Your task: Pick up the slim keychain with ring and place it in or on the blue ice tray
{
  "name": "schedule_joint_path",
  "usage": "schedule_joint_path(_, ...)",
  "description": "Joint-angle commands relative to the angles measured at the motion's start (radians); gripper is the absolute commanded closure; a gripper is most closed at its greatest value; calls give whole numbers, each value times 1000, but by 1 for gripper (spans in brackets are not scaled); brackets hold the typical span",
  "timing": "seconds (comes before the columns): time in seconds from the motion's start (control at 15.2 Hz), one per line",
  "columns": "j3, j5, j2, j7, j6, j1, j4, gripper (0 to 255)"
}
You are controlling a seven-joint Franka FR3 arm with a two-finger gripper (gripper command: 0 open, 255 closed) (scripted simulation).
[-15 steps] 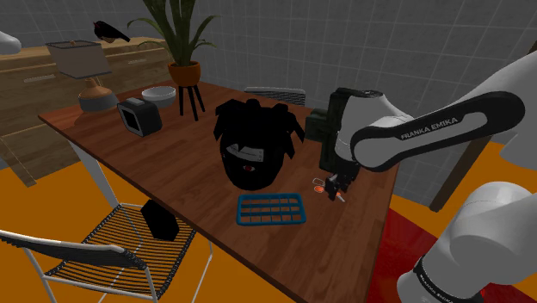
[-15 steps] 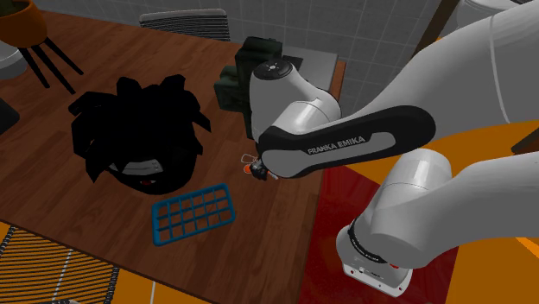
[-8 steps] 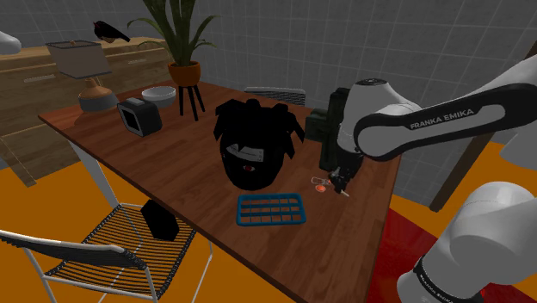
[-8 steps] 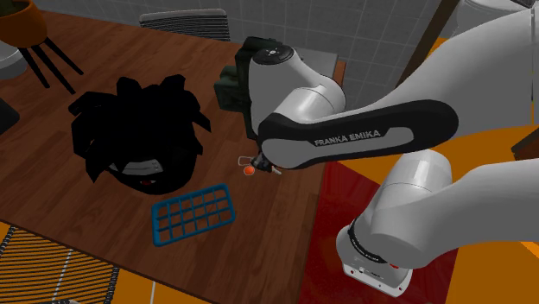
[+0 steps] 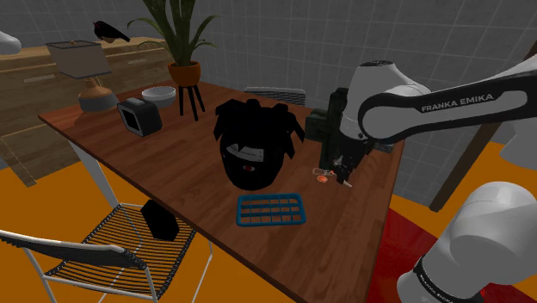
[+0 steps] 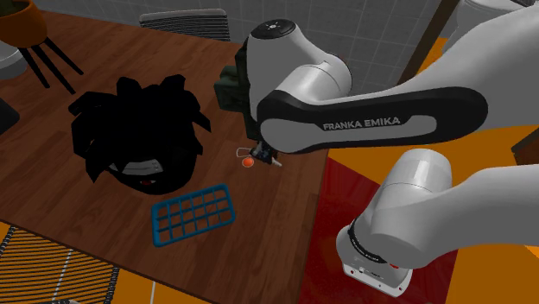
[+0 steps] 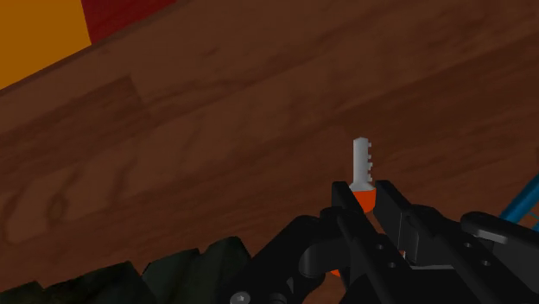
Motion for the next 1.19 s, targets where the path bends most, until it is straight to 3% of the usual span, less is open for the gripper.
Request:
schedule_joint_path(0.0,0,0,-16,1,-37,0,20,255)
schedule_joint_path(0.26,-1,-1,-34,1,-95,0,60,255)
schedule_joint_path(0.66,126,78,76,148,-65,76,144,255)
schedule_joint_path(1.12,264,119,247,314,-35,126,294,255)
